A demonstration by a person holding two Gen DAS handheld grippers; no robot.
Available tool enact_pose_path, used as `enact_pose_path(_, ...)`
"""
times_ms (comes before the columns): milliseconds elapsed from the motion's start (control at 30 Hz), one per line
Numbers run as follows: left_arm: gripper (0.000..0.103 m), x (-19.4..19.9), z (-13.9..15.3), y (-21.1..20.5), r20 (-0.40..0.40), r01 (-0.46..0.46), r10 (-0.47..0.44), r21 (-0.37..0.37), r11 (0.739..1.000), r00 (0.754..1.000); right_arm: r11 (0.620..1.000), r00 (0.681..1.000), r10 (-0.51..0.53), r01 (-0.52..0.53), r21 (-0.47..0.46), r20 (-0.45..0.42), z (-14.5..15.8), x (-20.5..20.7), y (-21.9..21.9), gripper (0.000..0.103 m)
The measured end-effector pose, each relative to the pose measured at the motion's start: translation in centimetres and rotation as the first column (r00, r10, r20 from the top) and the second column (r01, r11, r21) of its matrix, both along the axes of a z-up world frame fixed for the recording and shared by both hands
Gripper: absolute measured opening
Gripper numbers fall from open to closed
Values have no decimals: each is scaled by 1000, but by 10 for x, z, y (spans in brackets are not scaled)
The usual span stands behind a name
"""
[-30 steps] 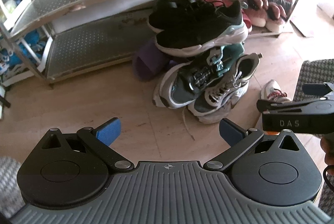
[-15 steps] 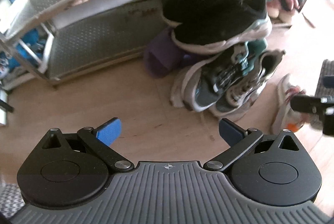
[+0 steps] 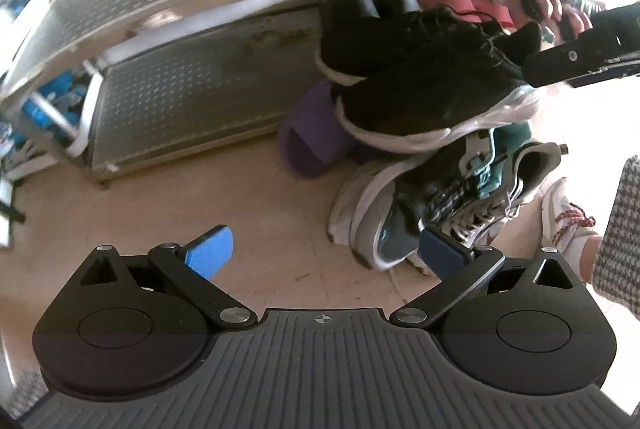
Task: Organize scattered shoes
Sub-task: 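Reach the left tool under the lower shelf and grasp a black sneaker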
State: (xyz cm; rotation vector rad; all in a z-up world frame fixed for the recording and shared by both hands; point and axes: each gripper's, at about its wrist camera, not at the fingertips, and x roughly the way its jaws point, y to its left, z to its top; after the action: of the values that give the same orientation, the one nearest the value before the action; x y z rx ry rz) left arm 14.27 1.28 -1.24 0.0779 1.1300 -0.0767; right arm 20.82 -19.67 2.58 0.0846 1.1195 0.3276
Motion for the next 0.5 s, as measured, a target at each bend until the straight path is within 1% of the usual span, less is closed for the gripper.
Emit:
enact_pose_path(33,101,8,0,-3,3,24,-24,-5,1000,1000,1000,1000,-6,6,7,-3,0,6,-2,39)
enact_pose_path(67,99,18,1,-7,8,50,-50,-6,999,999,1000,1000,-12,12,13,-6,0,12,-3,37)
enact_pose_path(100,98,28,1,-9,16,72,-72,-8,997,997,1000,1000,-18,18,20,-8,0,18,-5,37)
enact_pose_path(167,92,46,2,-14,35,111,-110,-20,994,993,998,999,-50,51,34,-12,4,30,-15,37)
enact_pose_path(233,86,64,3,-16,55,129,-126,-64,990,991,995,996,-93,94,46,-15,7,42,-26,43)
enact_pose_path(300,86,80,4,-18,76,127,-119,-112,986,990,990,990,-139,140,37,-19,6,50,-32,48)
enact_pose_path(367,89,100,6,-26,106,110,-91,-183,977,990,985,985,-168,169,23,-27,4,53,-37,49)
enact_pose_path(433,90,116,6,-37,121,106,-79,-243,964,989,980,979,-199,200,16,-37,1,56,-42,56)
enact_pose_path(467,90,123,5,-44,131,123,-91,-262,957,987,974,973,-225,226,23,-46,1,57,-47,59)
enact_pose_path(500,90,129,5,-51,144,144,-108,-267,953,984,967,967,-250,252,32,-55,0,58,-53,63)
